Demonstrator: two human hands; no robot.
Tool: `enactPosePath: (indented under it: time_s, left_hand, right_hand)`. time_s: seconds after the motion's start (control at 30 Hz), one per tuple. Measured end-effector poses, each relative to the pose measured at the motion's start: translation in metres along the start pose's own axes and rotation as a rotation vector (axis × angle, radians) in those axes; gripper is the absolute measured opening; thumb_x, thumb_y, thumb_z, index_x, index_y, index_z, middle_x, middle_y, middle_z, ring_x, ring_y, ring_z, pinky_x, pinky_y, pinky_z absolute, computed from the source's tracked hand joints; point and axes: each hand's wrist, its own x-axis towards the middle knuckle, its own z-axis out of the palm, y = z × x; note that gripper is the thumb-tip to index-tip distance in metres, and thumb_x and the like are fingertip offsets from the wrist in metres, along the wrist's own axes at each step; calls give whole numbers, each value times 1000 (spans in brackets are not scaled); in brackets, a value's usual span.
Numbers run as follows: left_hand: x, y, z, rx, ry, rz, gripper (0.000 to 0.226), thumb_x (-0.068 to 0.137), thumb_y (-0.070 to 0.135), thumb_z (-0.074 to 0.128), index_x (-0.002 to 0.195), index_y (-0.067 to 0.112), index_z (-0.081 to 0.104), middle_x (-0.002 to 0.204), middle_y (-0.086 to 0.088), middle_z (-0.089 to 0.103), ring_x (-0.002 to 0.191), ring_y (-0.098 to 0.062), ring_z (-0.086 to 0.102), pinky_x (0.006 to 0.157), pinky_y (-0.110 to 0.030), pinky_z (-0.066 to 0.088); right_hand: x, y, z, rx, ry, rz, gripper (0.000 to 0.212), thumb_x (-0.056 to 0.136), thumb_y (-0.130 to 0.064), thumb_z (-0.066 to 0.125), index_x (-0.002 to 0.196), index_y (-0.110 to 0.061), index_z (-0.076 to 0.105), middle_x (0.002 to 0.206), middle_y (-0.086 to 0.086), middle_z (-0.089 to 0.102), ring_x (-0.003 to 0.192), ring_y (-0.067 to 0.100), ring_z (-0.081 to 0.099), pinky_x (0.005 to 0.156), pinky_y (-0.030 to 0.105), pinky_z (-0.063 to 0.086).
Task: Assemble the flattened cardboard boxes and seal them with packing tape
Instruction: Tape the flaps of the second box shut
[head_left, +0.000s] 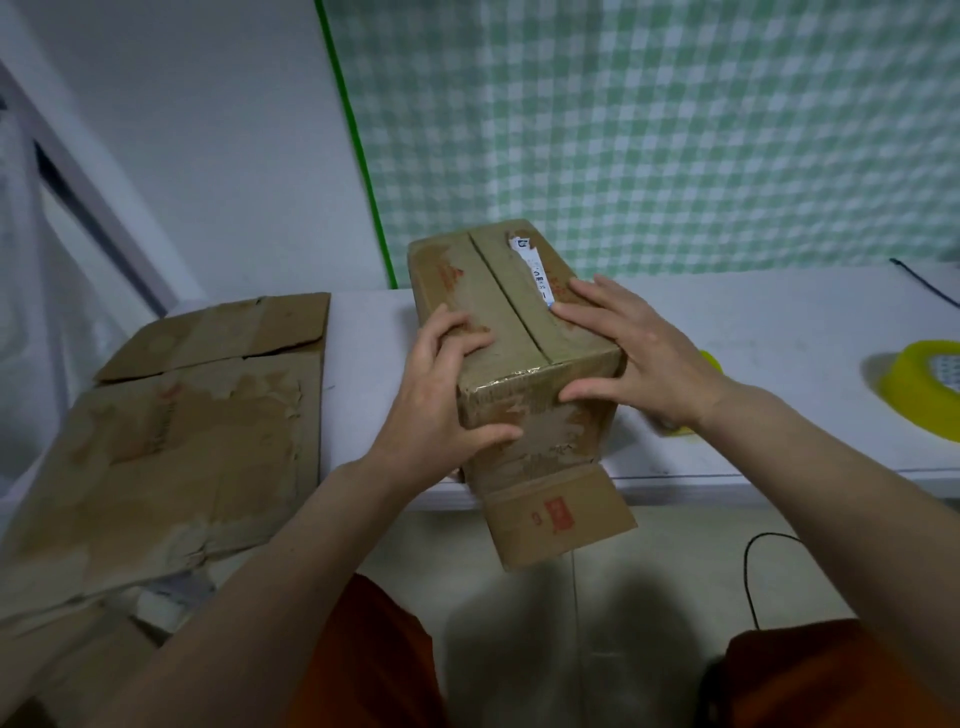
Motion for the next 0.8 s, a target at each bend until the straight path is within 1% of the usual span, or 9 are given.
enactPosePath:
  time_s: [0.07,0.13,0.27,0.33,0.4,0.47,0.53,0.63,0.8]
  left_hand:
    - [-4,-4,-4,-1,-42,10,95,58,46,87,139,20,43,150,-3,26,147,-16,11,118,-28,15]
    - [-3,-7,-10,26,-83,32,105,57,47,87,144,19,36,153,-3,26,148,-17,11,118,-36,19]
    - [-3,-13,-24,82,-165,23,117,57,45,89,150,16,24,158,2,22,148,-8,9,119,-32,19]
    - [-5,-17,-31,138,-206,63,114,60,44,87,151,18,23,160,5,17,148,-7,6,118,-28,18]
    - [-4,-19,-37,151,-242,71,110,64,40,87,151,23,22,161,6,11,148,-8,3,118,-28,16]
    - [-2,-19,-42,155,-280,66,104,70,33,84,152,27,20,162,7,8,149,-10,2,120,-34,16]
    - [-1,-20,-46,170,-312,64,98,76,22,78,152,29,18,162,8,7,149,-11,5,121,-40,18]
    - [-4,-24,-47,136,-266,43,93,78,-6,57,153,30,15,161,11,10,148,-9,11,117,-43,27]
    - [-6,-32,-40,65,-200,60,100,69,-22,38,151,33,20,159,13,17,147,-10,16,117,-42,27]
  right_hand:
    - [1,-16,-4,-182,0,-22,104,59,-93,34,142,-31,40,156,3,26,147,25,11,118,46,17]
    - [6,-44,1,-237,28,-33,103,64,-93,26,143,-29,40,156,4,25,147,24,11,119,44,12]
    - [15,-74,24,-283,11,-56,91,76,-84,10,140,-30,45,148,3,42,141,23,30,117,39,13]
    - [14,-68,24,-272,13,-91,79,80,-79,20,135,-32,51,142,2,49,137,25,37,116,41,17]
    - [10,-65,19,-252,24,-107,67,79,-71,44,134,-34,51,143,2,48,138,25,35,117,41,14]
    - [6,-71,15,-190,-33,-33,77,70,-70,58,137,-36,46,149,0,39,142,22,26,119,37,5]
    - [3,-85,18,-122,-30,67,91,62,-84,48,139,-36,44,151,-3,35,143,18,21,119,36,0]
    - [4,-103,34,-202,119,131,83,72,-81,24,136,-34,48,146,-2,43,139,20,29,117,38,-1]
    - [2,-107,50,-279,172,143,72,73,-69,33,133,-35,53,141,4,49,135,28,35,114,45,6]
